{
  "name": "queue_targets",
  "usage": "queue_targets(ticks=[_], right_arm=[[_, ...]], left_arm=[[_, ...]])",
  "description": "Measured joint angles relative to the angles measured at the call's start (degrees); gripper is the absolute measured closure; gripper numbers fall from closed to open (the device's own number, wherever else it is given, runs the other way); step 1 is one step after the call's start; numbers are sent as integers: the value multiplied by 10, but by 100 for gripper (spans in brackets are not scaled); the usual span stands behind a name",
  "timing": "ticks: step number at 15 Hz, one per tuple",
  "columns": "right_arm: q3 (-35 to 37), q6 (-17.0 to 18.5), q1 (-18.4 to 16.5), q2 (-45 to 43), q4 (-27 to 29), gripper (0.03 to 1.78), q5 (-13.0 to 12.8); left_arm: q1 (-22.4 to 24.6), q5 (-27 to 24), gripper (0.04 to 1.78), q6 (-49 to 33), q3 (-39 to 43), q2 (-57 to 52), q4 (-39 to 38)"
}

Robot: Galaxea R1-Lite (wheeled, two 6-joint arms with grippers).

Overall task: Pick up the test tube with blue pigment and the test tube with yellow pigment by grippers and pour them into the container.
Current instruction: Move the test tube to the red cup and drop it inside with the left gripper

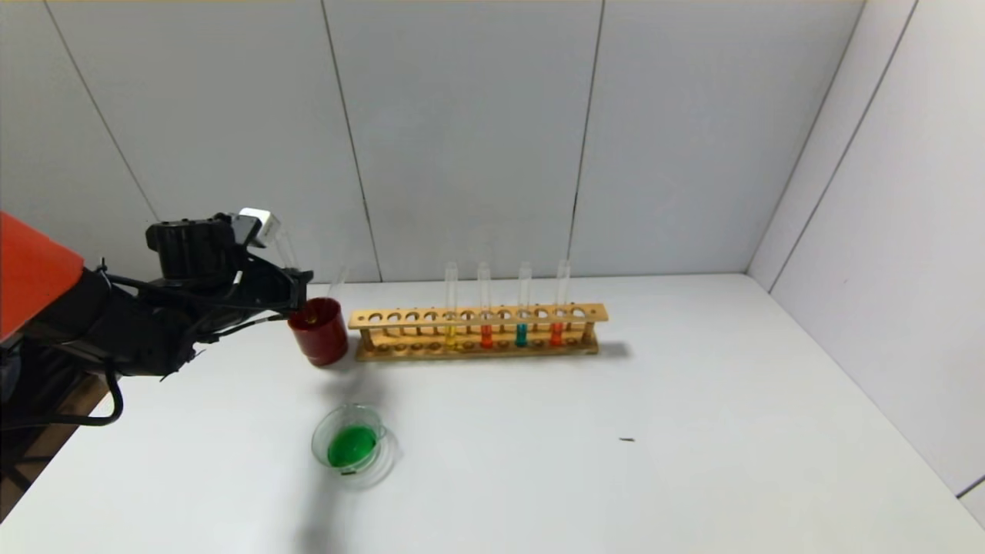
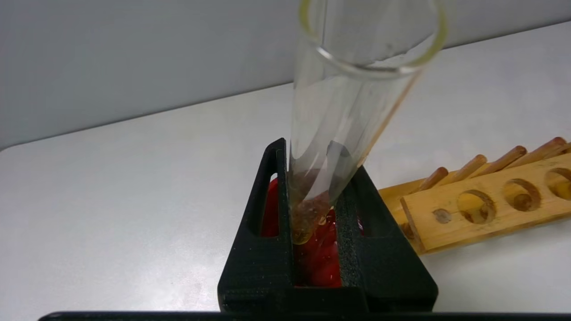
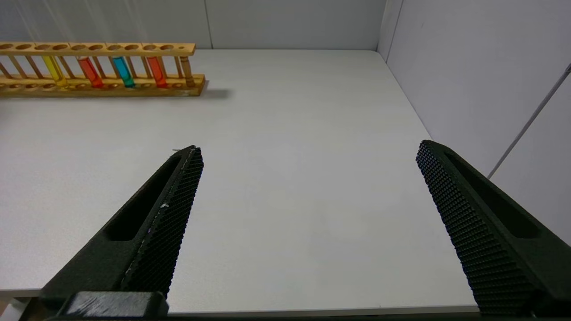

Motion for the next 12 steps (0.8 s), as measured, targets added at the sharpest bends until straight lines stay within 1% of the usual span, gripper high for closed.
queue_targets(ticks=[6,12], right_arm=[[0,0,0,0,0,6,0],[0,0,0,0,0,6,0]], left_arm=[[5,-1,150,1,-29,57,-15],[6,-2,150,1,-31,75,-20]])
